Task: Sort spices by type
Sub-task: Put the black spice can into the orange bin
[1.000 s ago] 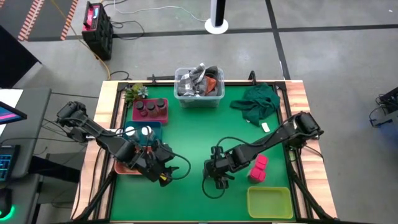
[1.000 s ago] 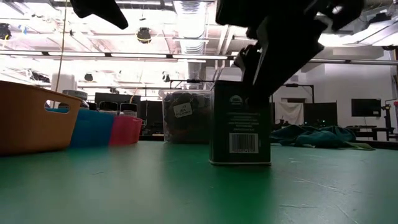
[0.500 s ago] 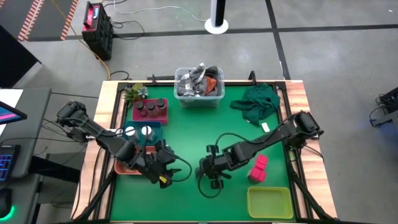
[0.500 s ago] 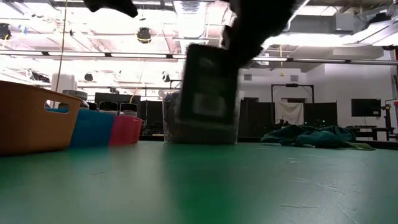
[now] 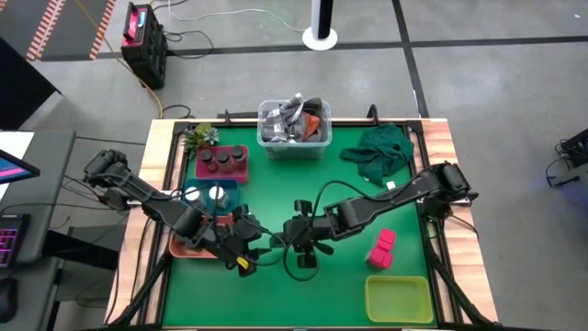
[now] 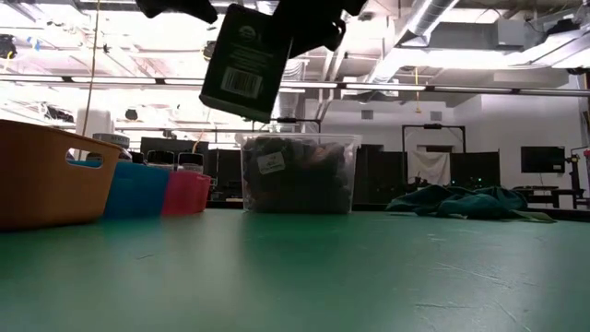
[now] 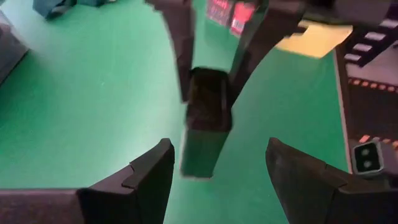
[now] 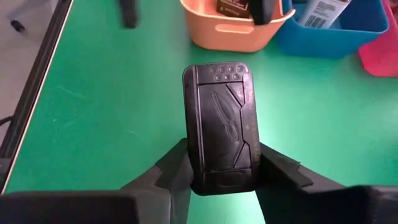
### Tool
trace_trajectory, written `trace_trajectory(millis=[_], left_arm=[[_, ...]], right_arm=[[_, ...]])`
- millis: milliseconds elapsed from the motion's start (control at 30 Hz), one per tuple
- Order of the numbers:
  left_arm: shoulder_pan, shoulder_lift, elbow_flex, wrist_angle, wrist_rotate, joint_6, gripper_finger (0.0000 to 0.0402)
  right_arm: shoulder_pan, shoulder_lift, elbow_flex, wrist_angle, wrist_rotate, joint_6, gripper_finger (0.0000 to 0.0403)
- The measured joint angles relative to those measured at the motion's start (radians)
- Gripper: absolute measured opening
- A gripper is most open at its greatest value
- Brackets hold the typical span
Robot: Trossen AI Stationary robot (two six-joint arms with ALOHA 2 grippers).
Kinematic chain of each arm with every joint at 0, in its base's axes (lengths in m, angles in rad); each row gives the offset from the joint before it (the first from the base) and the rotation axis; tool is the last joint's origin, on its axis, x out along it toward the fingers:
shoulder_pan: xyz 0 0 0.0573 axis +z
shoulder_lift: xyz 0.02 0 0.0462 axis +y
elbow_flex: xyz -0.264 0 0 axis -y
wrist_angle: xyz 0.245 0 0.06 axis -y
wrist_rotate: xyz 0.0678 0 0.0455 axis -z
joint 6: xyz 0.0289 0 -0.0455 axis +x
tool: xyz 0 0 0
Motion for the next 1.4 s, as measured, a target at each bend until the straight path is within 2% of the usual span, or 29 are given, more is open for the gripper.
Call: trace_trajectory(millis=[133, 333, 633, 833, 967, 1400], left_arm=[[0.013, 0.0, 0.0, 0.035, 0.017, 0.007, 0.0271], [0.047, 0.0, 0.0, 0.028, 0.006, 0.04, 0.0314], [0.062, 0.03, -0.001, 0.034, -0.002, 0.135, 0.0318], [0.061, 0.05, -0.001, 0.035, 0.014, 0.135, 0.0318], [0.063, 0.05, -0.001, 0.046, 0.014, 0.147, 0.0301], [0.065, 0.05, -0.001, 0.062, 0.044, 0.154, 0.0196]], right_arm=[[-0.006, 0.0, 0.0, 0.013, 0.0, 0.0, 0.0175], [-0.005, 0.0, 0.0, 0.051, 0.0, 0.0, 0.0166], [-0.003, 0.0, 0.0, 0.078, 0.0, 0.013, 0.017], [-0.002, 0.0, 0.0, 0.082, 0.0, 0.034, 0.017], [0.005, 0.0, 0.0, 0.084, 0.0, 0.035, 0.017], [0.002, 0.0, 0.0, 0.106, 0.0, 0.035, 0.017]])
